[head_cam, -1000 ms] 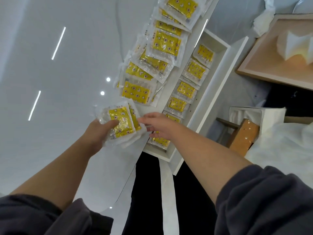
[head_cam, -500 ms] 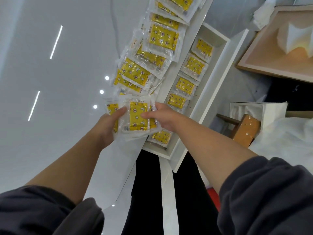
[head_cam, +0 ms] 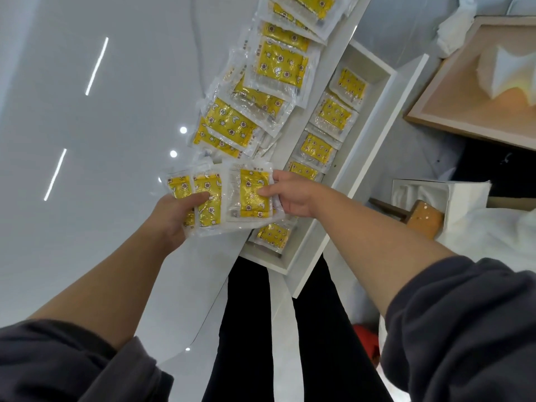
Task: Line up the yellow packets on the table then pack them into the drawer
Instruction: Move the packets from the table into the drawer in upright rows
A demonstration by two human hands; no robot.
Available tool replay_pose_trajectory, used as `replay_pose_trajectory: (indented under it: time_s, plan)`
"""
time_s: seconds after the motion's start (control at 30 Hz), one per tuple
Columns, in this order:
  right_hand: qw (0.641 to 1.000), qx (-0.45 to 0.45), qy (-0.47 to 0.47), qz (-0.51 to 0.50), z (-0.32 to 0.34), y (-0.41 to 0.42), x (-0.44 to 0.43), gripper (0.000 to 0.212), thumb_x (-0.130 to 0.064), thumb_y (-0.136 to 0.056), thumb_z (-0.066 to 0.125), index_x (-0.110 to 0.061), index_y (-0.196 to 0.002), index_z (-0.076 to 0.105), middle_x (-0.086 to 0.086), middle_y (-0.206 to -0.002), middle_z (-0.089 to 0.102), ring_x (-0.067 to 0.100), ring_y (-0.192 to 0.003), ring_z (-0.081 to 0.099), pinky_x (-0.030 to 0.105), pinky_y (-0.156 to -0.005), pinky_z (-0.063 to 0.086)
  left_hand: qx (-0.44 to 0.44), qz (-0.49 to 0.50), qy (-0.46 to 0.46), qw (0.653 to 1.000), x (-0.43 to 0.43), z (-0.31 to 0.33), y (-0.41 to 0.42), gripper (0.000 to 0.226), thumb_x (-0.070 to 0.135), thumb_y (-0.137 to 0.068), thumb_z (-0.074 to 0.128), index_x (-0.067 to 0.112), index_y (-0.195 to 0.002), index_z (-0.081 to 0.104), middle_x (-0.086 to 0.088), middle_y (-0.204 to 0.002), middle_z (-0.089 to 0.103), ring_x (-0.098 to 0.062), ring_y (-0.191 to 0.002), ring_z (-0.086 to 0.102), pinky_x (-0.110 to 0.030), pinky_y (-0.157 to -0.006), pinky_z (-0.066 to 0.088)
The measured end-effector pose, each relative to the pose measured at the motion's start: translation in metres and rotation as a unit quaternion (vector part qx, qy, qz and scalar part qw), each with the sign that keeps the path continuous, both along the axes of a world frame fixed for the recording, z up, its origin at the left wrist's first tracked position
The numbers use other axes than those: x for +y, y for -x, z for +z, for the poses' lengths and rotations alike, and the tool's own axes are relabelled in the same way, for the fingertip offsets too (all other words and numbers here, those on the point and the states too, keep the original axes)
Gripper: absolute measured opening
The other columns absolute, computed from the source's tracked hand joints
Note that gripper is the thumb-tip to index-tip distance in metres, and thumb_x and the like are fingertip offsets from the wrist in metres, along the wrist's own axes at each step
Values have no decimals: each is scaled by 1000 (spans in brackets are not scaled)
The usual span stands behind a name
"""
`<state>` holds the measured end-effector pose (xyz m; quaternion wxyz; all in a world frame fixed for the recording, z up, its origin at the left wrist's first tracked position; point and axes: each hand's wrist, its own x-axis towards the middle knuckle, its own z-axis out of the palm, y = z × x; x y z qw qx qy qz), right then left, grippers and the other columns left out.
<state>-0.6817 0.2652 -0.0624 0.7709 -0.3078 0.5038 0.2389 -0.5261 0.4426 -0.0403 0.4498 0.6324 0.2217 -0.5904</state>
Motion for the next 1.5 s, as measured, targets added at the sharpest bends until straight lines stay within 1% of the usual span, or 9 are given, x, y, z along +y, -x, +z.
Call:
replay_pose_trajectory:
  time_s: [0.23,0.37,0.5,0.6,0.7,0.87,1.0,1.2,1.5]
  plan:
    - [993,30,46,100,1,39,-59,45,-1,-82,70,-9,-125,58,12,-121,67,28,-110,65,46,-100,48,-9,-61,11,998,-33,-5,42,35,2,-80,71,10,-113,66,-9,-104,73,-26,-91,72,-42,-79,58]
    - [982,31,85,167,-3,64,-96,45,-14,-78,77,-12,-121,62,9,-115,70,23,-104,68,43,-94,53,-11,-65,22,998,-65,-9,85,32,2,-81,71,13,-111,67,-8,-105,73,-26,-95,70,-45,-88,54]
    - [959,37,120,255,1,85,-141,39,-20,-79,77,-22,-112,55,-7,-108,66,8,-95,65,19,-77,52,5,-41,3,999,-94,-19,132,34,4,-82,71,9,-115,66,-12,-106,72,-26,-90,71,-44,-80,57]
    - [940,37,138,310,-4,92,-175,41,-22,-78,79,-20,-114,59,-7,-109,68,13,-103,66,23,-83,51,25,0,-8,1000,-116,-33,162,33,2,-83,69,9,-115,65,-11,-103,72,-25,-87,71,-40,-73,58]
    - [919,33,178,351,-19,89,-202,45,-18,-81,76,-14,-121,57,-10,-114,61,11,-108,60,24,-95,45,31,59,-49,997,-133,-59,184,37,5,-83,72,10,-118,63,-11,-109,71,-29,-96,69,-48,-86,55]
    - [886,12,231,402,-51,64,-230,53,-17,-87,70,-15,-134,47,-12,-118,49,8,-119,46,7,-74,42,12,185,-132,974,-149,-108,202,24,13,-83,74,15,-105,65,-5,-104,71,-27,-97,67,-48,-95,51]
    - [802,-12,312,509,-92,38,-228,93,-40,-79,76,-15,-152,24,-1,-157,24,20,-143,27,29,-110,29,-2,243,-154,958,-155,-144,203,53,19,-78,79,13,-125,56,-3,-112,68,-25,-104,64,-44,-100,47]
    - [724,-35,351,593,-148,21,-203,81,-40,-78,77,-8,-143,41,7,-143,45,25,-130,44,25,-94,39,-35,271,-199,941,-156,-181,205,50,21,-77,80,15,-119,54,-2,-112,65,-26,-104,63,-41,-97,48]
    - [726,-7,378,575,-167,28,-226,82,-38,-84,71,-5,-148,30,10,-151,33,27,-135,38,27,-92,36,-40,258,-190,947,-166,-185,205,36,21,-84,74,21,-110,50,1,-108,61,-20,-94,58,-29,-83,41]
